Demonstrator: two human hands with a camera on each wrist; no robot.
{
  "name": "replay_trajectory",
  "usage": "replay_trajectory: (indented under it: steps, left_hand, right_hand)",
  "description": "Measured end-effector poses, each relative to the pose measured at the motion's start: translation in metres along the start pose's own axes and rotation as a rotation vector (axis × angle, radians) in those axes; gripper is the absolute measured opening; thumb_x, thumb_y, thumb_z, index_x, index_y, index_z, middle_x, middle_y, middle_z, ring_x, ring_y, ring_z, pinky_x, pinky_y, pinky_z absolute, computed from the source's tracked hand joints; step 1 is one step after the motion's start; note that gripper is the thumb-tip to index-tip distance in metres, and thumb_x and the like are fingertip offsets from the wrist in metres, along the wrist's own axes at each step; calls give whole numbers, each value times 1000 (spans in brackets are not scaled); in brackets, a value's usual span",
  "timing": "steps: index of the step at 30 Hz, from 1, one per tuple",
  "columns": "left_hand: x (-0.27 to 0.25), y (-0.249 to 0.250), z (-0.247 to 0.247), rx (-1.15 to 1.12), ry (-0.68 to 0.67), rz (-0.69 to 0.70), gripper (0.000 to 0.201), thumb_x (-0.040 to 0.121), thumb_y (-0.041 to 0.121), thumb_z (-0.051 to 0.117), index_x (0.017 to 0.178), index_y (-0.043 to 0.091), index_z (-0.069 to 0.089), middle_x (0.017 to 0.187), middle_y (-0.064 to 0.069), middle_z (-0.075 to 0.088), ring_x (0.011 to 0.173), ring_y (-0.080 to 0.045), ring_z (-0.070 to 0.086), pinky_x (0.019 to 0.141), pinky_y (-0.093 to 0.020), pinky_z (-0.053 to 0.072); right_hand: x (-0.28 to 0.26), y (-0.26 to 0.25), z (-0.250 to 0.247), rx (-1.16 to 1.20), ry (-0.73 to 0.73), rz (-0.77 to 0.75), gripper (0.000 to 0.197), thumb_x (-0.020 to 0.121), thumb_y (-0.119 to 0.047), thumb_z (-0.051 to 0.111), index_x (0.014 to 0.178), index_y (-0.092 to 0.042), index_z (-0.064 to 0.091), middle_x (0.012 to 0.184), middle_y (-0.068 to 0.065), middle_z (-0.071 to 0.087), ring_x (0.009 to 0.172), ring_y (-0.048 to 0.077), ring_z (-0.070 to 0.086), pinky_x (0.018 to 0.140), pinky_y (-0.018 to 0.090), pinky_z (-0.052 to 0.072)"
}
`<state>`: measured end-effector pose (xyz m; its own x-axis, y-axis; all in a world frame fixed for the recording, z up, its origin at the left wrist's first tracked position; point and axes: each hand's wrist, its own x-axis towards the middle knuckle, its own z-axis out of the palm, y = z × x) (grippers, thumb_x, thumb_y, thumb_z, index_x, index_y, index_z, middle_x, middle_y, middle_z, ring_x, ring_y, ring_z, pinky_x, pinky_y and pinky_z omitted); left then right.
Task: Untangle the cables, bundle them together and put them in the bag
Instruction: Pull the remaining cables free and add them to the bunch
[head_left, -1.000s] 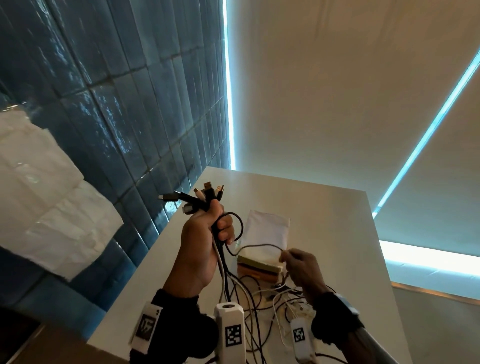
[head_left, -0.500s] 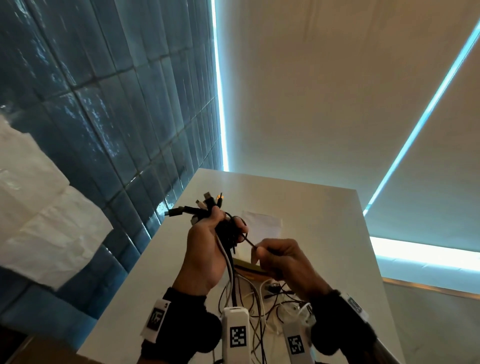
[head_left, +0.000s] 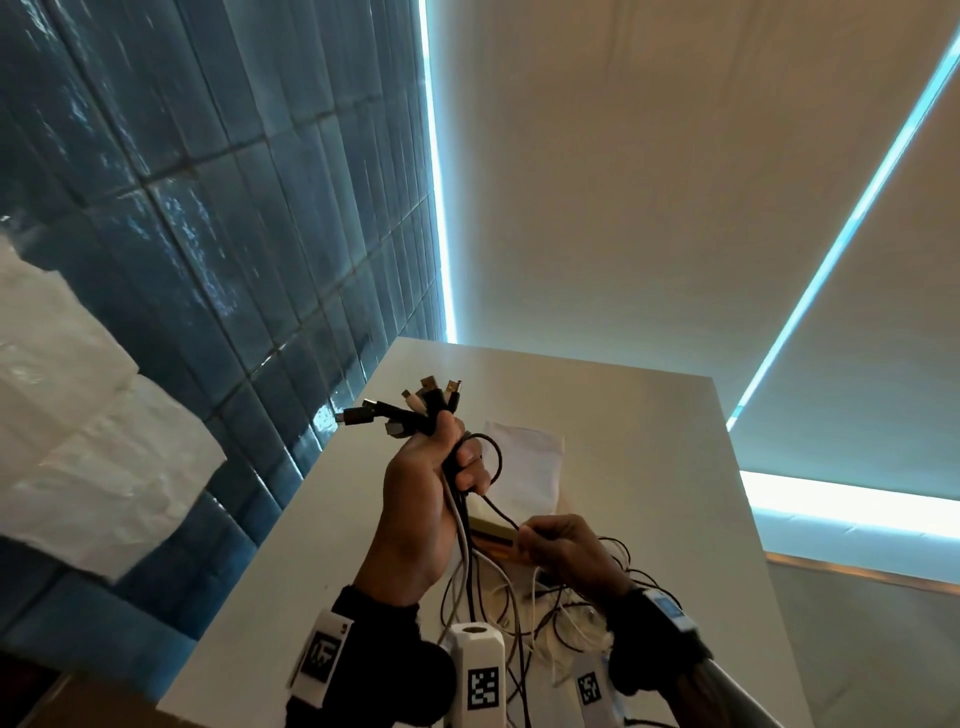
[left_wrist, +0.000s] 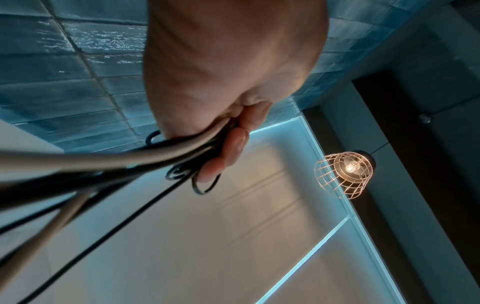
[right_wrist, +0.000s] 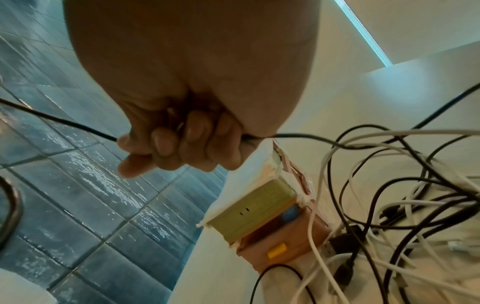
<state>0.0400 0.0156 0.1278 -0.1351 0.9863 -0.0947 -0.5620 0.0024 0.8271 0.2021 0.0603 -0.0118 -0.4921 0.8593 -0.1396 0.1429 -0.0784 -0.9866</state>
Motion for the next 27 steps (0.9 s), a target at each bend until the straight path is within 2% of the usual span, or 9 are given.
replay_trajectory:
  steps: [5, 10, 12, 14, 17, 19, 22, 24, 27]
  left_hand:
    - [3, 6, -5, 26, 33, 16, 31, 102, 23, 36, 72, 16, 38, 62, 2, 33, 50, -11, 27, 56, -30, 27]
    - [4, 11, -11, 20, 40, 24, 31, 102, 23, 36, 72, 16, 38, 61, 3, 33, 49, -10, 27, 54, -29, 28]
    - [5, 11, -14, 40, 55, 21, 30, 102, 23, 36, 73, 15, 38, 61, 3, 34, 50, -11, 27, 54, -29, 28]
    - [5, 9, -16, 60, 76, 9, 28, 102, 22, 37, 75, 15, 39, 61, 2, 34, 49, -11, 27, 53, -29, 28]
    - [6, 3, -15, 94, 99, -17, 26, 102, 20, 37, 77, 15, 41, 61, 1, 36, 48, -10, 29, 51, -28, 28]
    - [7, 1, -13, 115, 108, -34, 25, 103, 19, 36, 79, 15, 43, 61, 1, 38, 47, -10, 31, 49, -27, 30]
    - [6, -3, -6, 164, 129, -53, 26, 103, 19, 36, 80, 13, 44, 61, -1, 45, 48, -11, 38, 50, -28, 30]
    - [4, -7, -1, 177, 142, -62, 25, 103, 20, 37, 82, 11, 47, 62, -4, 53, 50, -14, 45, 51, -28, 32]
    - [1, -9, 8, 168, 121, -95, 21, 104, 21, 36, 100, 8, 52, 68, -9, 66, 59, -18, 56, 55, -27, 36]
  right_hand:
    - [12, 20, -4, -113, 75, -23, 28, 96, -9, 56, 71, -11, 69, 52, -13, 54, 50, -3, 43, 54, 13, 35]
    - [19, 56, -14, -132, 126, 84, 33, 94, -14, 57, 62, -19, 66, 48, -10, 44, 45, 8, 37, 50, 23, 32]
    - [19, 71, -15, -143, 155, 128, 35, 93, -15, 58, 58, -19, 66, 43, -10, 42, 41, 6, 35, 52, 24, 31]
    - [17, 73, -16, -163, 222, 166, 35, 91, -14, 61, 56, -17, 67, 41, -9, 44, 39, 5, 37, 53, 26, 31]
    - [16, 48, -22, -102, 422, 177, 28, 88, -17, 65, 63, -7, 69, 46, -2, 48, 41, 13, 37, 45, 24, 29]
    - [14, 18, -26, 65, 514, 110, 24, 90, -15, 65, 70, -3, 70, 49, 2, 47, 39, 11, 33, 39, 19, 23]
    - [9, -35, -28, 179, 535, -57, 19, 90, -13, 64, 77, -1, 70, 50, -2, 45, 41, 9, 30, 39, 18, 22]
    - [2, -67, -24, 154, 482, -180, 16, 89, -12, 65, 79, -2, 71, 50, -4, 46, 44, 8, 33, 40, 18, 25]
    - [-13, -97, -11, 84, 334, -347, 13, 89, -7, 65, 80, 2, 69, 51, -5, 48, 47, 6, 38, 44, 15, 30]
